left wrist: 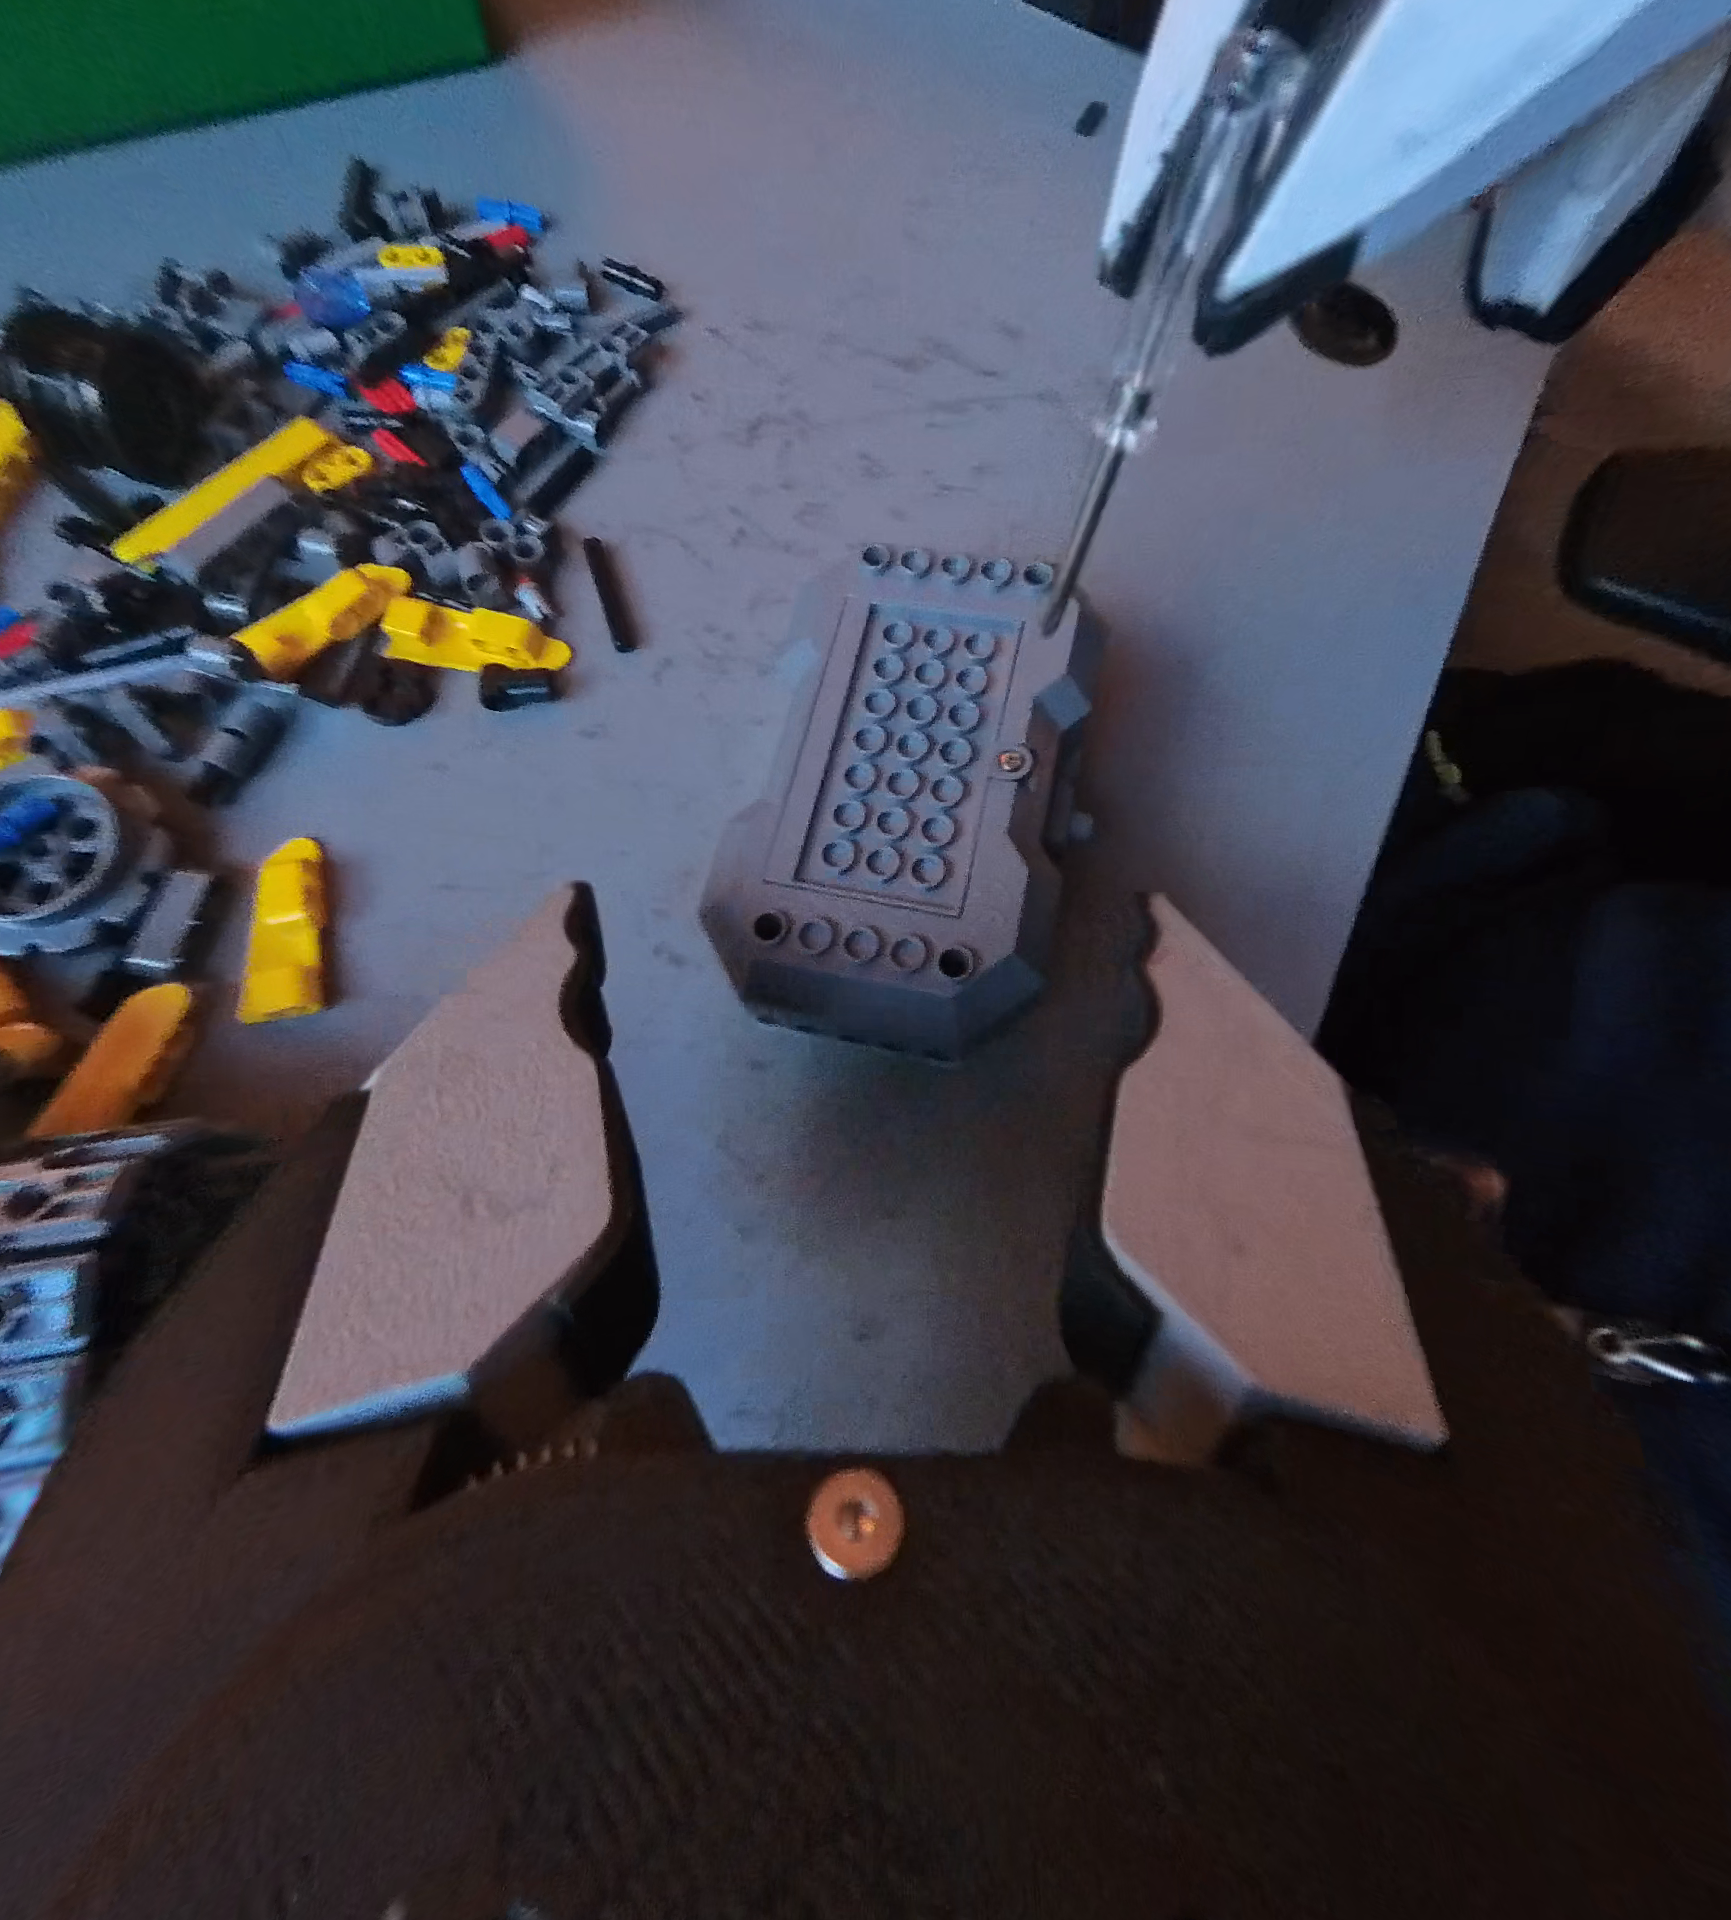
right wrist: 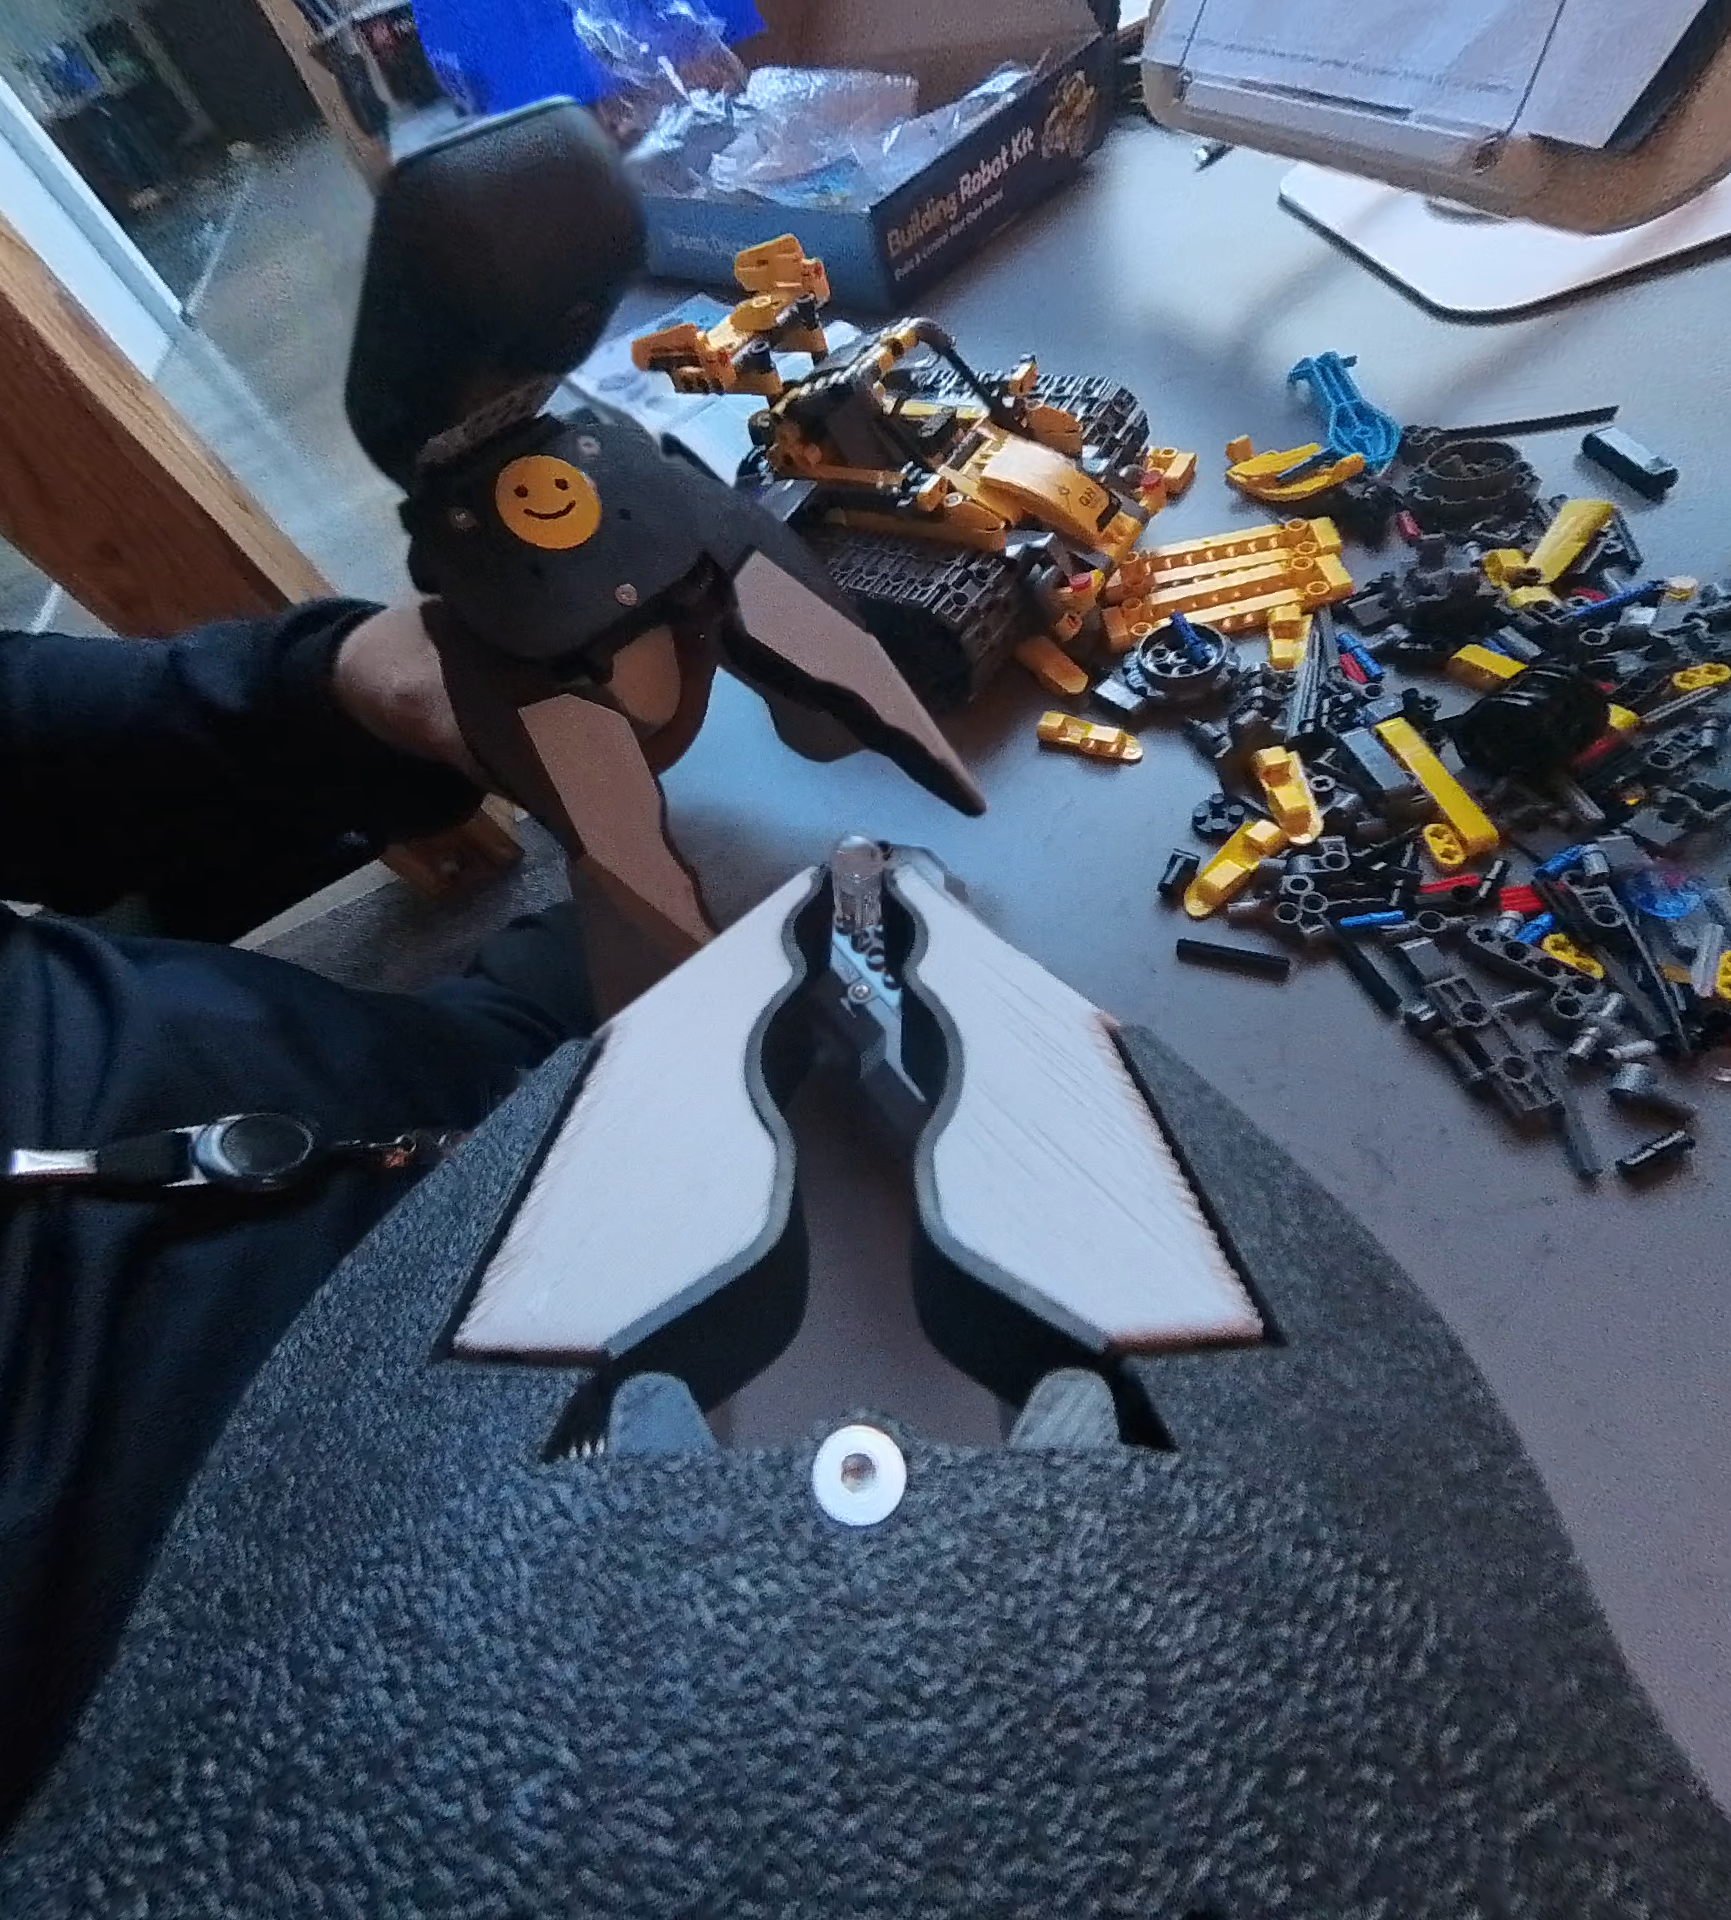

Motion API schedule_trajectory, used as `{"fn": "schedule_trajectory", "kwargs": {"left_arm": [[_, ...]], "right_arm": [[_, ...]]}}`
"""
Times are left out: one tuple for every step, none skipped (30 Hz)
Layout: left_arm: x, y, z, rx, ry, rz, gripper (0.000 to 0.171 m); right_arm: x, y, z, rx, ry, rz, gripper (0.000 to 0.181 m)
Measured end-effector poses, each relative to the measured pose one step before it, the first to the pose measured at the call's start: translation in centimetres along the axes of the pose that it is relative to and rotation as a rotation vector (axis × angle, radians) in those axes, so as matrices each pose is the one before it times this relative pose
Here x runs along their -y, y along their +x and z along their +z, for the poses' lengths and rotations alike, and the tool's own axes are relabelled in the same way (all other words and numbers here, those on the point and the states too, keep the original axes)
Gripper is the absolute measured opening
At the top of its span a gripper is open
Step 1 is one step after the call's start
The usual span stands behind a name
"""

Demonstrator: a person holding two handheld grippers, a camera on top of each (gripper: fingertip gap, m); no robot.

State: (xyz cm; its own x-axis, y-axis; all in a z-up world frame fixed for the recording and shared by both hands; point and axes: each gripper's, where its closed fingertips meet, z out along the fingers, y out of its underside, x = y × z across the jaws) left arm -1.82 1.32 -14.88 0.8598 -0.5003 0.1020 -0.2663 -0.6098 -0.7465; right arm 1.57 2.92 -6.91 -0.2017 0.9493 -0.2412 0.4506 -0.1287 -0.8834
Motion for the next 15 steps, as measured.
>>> {"fn": "schedule_trajectory", "kwargs": {"left_arm": [[-0.176,0.157,0.323,-0.0235,-0.00804,-0.0136,0.096],[-0.28,0.028,0.283,-0.0105,-0.01368,0.0035,0.096],[-0.368,-0.013,0.255,-0.0011,-0.01858,0.0141,0.094],[-0.402,-0.049,0.247,0.0056,-0.01995,0.0156,0.08],[-0.259,0.111,0.232,0.0001,-0.01003,0.0198,0.071],[0.071,0.035,0.102,0.0071,0.00989,0.0165,0.071],[0.082,0.053,0.078,0.0067,0.00996,0.0128,0.071],[0.071,0.026,0.064,0.0098,0.01153,0.0143,0.071],[0.08,-0.03,0.061,0.0166,0.01412,0.0172,0.071],[0.05,-0.058,0.037,0.0214,0.01291,0.0205,0.071],[-0.034,-0.07,-0.03,0.027,-0.00151,0.0234,0.071],[-0.034,-0.137,-0.006,0.0354,-0.00276,0.0348,0.071],[-0.004,-0.089,-0.016,0.0358,-0.00077,0.0375,0.071],[0.059,0.008,-0.016,0.0279,0.00228,0.0309,0.071],[0.129,0.018,-0.052,0.019,0.00642,0.0187,0.071]], "right_arm": [[-0.292,-0.154,0.182,0.0037,-0.0155,0.0001,0.009],[-0.289,0.023,0.172,-0.0077,-0.0126,-0.0044,0.009],[-0.256,0.098,0.15,-0.0131,-0.0094,-0.0079,0.009],[-0.23,-0.021,0.151,-0.005,-0.0099,-0.0049,0.009],[-0.181,-0.082,0.123,-0.0001,-0.008,-0.0023,0.009],[-0.117,-0.015,0.069,-0.0044,-0.0046,-0.0036,0.009],[-0.079,-0.02,0.024,-0.0049,-0.0026,-0.0058,0.009],[-0.094,-0.092,0.019,-0.001,-0.0045,-0.0061,0.009],[-0.137,-0.051,0.009,-0.0035,-0.0084,-0.0064,0.009],[-0.192,0.045,-0.004,-0.0108,-0.0118,-0.0096,0.009],[-0.217,0.076,-0.045,-0.0129,-0.0133,-0.0123,0.009],[-0.138,-0.039,-0.054,-0.0067,-0.0081,-0.0116,0.009],[-0.019,-0.131,-0.039,0.0003,-0.0012,-0.008,0.009],[0.005,-0.105,-0.006,0.0014,0.0004,-0.0044,0.009],[-0.051,-0.073,0.051,0.0024,-0.0027,-0.0022,0.009]]}}
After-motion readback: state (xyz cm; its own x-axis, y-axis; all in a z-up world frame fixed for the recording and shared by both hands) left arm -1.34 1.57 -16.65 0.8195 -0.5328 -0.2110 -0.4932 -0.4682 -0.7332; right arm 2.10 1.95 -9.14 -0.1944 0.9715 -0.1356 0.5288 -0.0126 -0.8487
